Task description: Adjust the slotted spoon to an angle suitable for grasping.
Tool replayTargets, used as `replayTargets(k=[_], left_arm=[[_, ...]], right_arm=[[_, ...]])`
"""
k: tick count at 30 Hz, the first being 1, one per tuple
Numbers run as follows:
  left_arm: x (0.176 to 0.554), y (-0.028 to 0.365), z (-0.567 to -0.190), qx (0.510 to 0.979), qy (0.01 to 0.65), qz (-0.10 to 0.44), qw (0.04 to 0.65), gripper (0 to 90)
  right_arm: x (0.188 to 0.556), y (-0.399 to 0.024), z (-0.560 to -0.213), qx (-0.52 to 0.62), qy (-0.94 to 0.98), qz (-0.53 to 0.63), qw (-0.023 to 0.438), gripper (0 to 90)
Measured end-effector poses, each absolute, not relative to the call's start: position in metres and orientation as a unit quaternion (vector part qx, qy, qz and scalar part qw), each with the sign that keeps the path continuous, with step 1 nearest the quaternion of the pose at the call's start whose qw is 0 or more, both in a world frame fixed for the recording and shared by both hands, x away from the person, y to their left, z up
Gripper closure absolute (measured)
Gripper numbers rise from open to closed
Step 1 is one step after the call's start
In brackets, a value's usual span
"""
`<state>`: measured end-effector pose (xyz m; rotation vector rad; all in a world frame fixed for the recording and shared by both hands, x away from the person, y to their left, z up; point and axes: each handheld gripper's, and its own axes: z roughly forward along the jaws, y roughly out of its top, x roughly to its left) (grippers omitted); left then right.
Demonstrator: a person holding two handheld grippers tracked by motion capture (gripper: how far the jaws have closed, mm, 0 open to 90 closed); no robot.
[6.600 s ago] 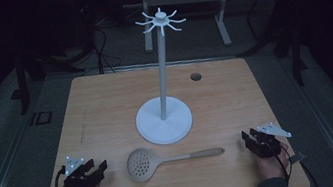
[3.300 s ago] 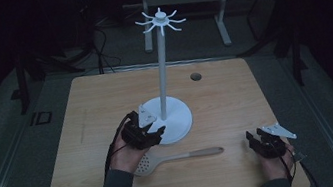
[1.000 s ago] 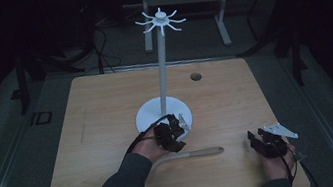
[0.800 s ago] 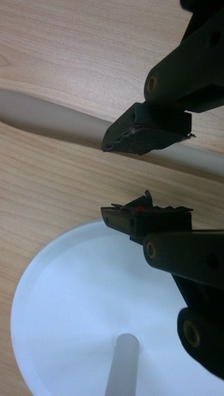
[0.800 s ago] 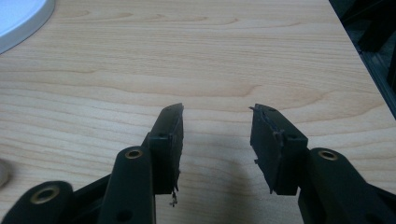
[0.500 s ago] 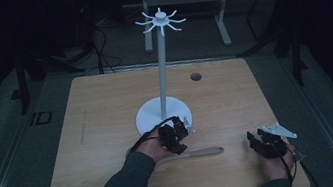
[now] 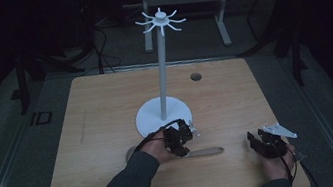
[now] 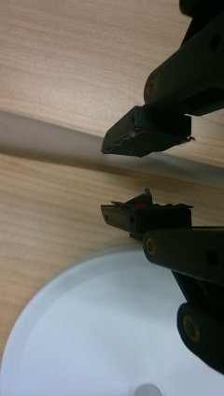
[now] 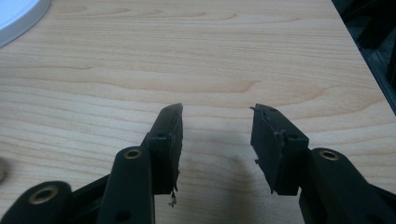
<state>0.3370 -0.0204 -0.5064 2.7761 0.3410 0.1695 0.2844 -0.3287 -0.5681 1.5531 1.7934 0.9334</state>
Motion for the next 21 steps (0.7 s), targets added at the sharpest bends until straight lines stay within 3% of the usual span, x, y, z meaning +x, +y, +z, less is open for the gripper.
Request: replayTargets(k=[21], left_arm=[[0.335, -0.039, -0.522, 0.987, 0.087, 0.042, 0.130, 65.0]], right_arm=[[0.284, -0.332, -0.568, 0.592, 0.668, 0.346, 0.290, 52.7]])
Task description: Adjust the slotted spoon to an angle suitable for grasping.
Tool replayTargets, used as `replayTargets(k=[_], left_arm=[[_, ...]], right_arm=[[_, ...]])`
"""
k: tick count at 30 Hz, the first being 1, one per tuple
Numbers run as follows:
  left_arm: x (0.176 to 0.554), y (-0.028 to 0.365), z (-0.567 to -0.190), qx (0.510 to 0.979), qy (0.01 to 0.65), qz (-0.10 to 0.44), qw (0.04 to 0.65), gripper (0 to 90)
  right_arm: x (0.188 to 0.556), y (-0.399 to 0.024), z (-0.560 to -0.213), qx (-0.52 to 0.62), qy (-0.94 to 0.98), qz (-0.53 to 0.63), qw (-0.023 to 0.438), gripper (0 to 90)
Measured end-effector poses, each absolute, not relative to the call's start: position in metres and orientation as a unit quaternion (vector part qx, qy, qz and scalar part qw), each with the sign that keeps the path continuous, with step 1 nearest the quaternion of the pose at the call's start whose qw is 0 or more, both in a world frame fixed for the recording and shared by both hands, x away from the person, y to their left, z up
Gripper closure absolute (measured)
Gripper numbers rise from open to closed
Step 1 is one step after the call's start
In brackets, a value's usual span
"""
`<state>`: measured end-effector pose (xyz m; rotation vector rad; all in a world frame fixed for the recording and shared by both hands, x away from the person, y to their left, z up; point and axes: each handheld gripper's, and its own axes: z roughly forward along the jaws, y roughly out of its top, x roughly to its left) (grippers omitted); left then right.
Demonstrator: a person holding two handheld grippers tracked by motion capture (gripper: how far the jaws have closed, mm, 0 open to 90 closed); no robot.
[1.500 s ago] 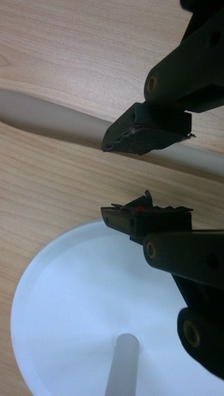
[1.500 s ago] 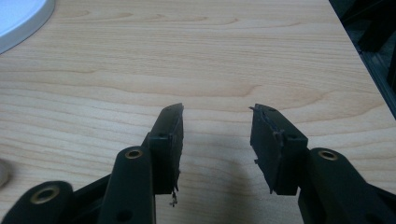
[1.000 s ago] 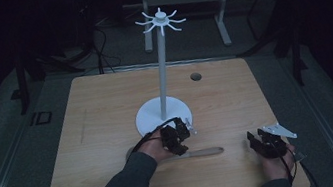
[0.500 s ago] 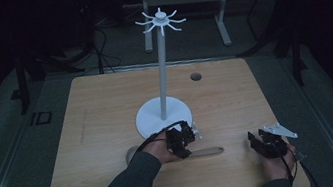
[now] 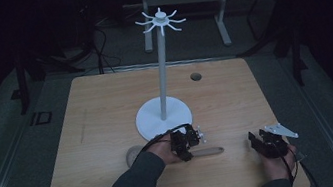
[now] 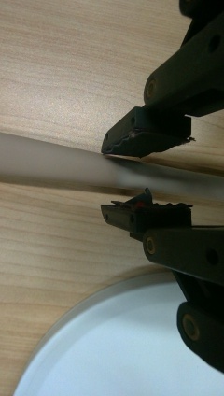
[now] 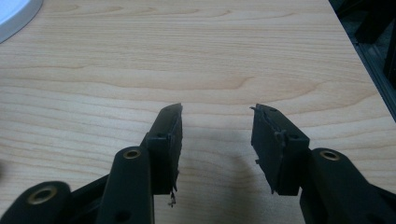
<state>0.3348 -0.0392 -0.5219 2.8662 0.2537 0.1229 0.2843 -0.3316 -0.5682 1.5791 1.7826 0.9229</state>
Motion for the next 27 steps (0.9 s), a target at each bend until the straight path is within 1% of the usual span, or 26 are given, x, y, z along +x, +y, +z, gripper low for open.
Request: replayTargets(k=[5, 11, 17, 27], left_arm=[[0.336, -0.043, -0.525, 0.988, 0.086, 0.034, 0.124, 67.5], [0.337, -0.048, -0.530, 0.989, 0.086, 0.030, 0.115, 67.8], [0.337, -0.049, -0.530, 0.990, 0.084, 0.027, 0.114, 68.6], [0.339, -0.050, -0.530, 0.990, 0.083, 0.013, 0.111, 72.5]], right_arm=[[0.284, -0.332, -0.568, 0.592, 0.668, 0.346, 0.289, 52.5], [0.284, -0.332, -0.568, 0.592, 0.669, 0.345, 0.288, 52.5], [0.284, -0.332, -0.568, 0.592, 0.669, 0.346, 0.288, 52.5], [0.284, -0.332, -0.569, 0.592, 0.670, 0.345, 0.286, 52.3]])
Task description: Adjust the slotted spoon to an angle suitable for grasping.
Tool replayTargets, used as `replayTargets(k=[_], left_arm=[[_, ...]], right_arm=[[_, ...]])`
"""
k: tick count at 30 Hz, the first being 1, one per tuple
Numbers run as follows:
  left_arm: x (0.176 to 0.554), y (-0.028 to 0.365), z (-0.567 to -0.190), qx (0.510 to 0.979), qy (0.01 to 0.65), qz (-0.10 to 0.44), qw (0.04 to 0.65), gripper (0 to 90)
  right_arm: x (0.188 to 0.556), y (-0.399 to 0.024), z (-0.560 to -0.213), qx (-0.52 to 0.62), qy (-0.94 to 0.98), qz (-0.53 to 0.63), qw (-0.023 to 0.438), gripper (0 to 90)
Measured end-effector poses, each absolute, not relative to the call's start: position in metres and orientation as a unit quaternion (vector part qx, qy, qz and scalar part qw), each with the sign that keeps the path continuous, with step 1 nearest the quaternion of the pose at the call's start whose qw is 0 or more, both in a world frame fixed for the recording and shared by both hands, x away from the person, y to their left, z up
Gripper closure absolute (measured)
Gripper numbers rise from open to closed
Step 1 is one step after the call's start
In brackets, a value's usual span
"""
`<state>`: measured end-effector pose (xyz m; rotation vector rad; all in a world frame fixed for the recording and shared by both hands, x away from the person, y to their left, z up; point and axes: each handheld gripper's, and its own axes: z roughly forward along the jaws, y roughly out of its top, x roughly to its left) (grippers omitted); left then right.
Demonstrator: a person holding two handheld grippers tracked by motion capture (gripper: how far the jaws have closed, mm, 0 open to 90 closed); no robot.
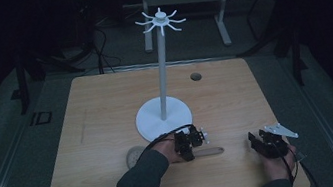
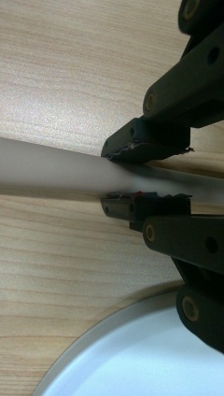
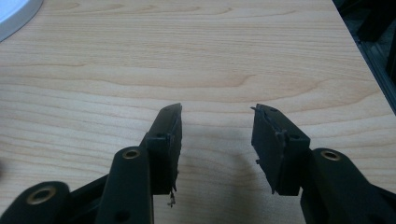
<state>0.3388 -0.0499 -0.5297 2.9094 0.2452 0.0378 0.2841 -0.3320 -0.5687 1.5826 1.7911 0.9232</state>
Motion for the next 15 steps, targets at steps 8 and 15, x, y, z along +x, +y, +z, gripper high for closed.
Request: replayTargets(k=[8, 15], left_arm=[[0.338, -0.045, -0.519, 0.987, 0.092, 0.037, 0.126, 74.0], [0.338, -0.031, -0.499, 0.973, 0.133, 0.071, 0.177, 74.3]], right_arm=[[0.284, -0.332, -0.569, 0.592, 0.670, 0.344, 0.286, 52.2], [0.284, -0.332, -0.570, 0.592, 0.671, 0.343, 0.285, 52.2]])
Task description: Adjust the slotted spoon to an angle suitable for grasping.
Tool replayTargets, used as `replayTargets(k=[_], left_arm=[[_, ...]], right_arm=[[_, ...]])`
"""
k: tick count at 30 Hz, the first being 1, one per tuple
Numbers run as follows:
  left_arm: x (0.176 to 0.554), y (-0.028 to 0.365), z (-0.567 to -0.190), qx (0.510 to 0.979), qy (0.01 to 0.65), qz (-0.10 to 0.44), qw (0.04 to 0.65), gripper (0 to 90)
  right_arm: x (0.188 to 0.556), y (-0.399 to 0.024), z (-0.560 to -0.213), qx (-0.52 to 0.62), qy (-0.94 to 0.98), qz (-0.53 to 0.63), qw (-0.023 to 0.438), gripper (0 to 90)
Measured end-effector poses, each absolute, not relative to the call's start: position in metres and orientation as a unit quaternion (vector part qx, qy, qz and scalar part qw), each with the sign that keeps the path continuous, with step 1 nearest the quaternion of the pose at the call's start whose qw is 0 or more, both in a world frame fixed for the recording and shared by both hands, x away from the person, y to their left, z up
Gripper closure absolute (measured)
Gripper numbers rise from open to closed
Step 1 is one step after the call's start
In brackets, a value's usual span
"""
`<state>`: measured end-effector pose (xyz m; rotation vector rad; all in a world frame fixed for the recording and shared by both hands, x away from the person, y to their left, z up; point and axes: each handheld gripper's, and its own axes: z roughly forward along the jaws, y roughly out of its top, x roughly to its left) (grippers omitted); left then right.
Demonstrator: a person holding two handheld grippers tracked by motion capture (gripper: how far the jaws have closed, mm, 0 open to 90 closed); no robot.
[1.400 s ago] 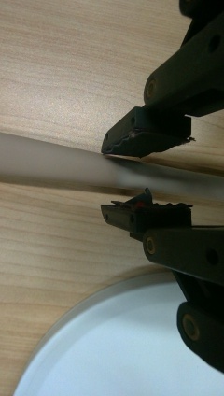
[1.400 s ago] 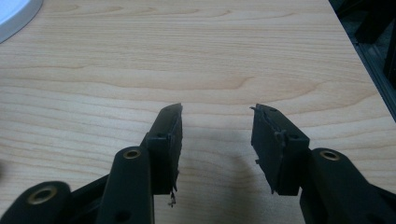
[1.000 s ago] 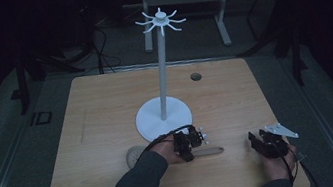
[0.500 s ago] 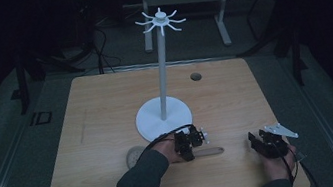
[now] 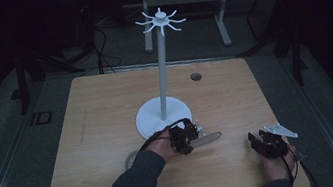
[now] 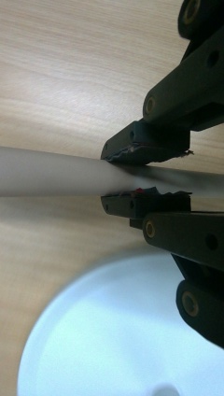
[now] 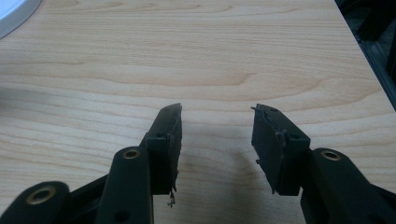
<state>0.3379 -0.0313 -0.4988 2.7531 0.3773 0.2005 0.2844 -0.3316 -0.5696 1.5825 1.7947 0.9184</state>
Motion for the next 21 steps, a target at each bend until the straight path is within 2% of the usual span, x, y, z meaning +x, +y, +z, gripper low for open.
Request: replayTargets(k=[9, 21], left_arm=[[0.335, -0.014, -0.477, 0.948, 0.182, 0.118, 0.233, 74.4], [0.325, 0.013, -0.455, 0.892, 0.259, 0.197, 0.313, 74.4]], right_arm=[[0.285, -0.332, -0.570, 0.592, 0.671, 0.343, 0.285, 52.2], [0.285, -0.333, -0.571, 0.595, 0.669, 0.341, 0.286, 52.0]])
